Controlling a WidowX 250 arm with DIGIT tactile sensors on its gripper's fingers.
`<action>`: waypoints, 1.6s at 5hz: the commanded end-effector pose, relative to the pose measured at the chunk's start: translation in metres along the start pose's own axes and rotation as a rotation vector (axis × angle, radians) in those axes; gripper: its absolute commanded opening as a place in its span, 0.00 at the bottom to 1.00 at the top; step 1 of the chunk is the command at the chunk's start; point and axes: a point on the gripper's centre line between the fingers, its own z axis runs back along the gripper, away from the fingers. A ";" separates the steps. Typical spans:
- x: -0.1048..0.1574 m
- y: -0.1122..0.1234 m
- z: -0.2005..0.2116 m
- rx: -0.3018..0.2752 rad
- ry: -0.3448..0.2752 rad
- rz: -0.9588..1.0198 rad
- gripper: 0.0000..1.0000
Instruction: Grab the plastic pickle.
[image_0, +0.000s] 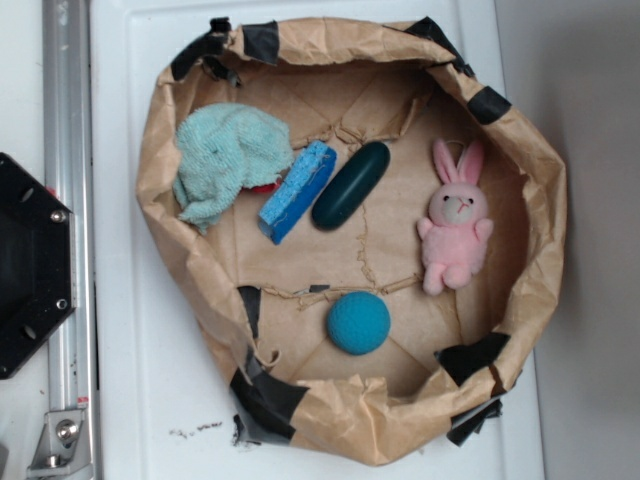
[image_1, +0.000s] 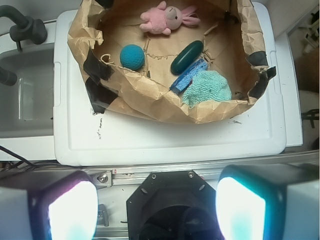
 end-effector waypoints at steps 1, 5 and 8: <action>0.002 0.000 0.002 -0.001 -0.008 0.001 1.00; 0.081 0.072 -0.113 -0.295 -0.112 0.467 1.00; 0.115 0.075 -0.174 -0.217 0.012 0.562 1.00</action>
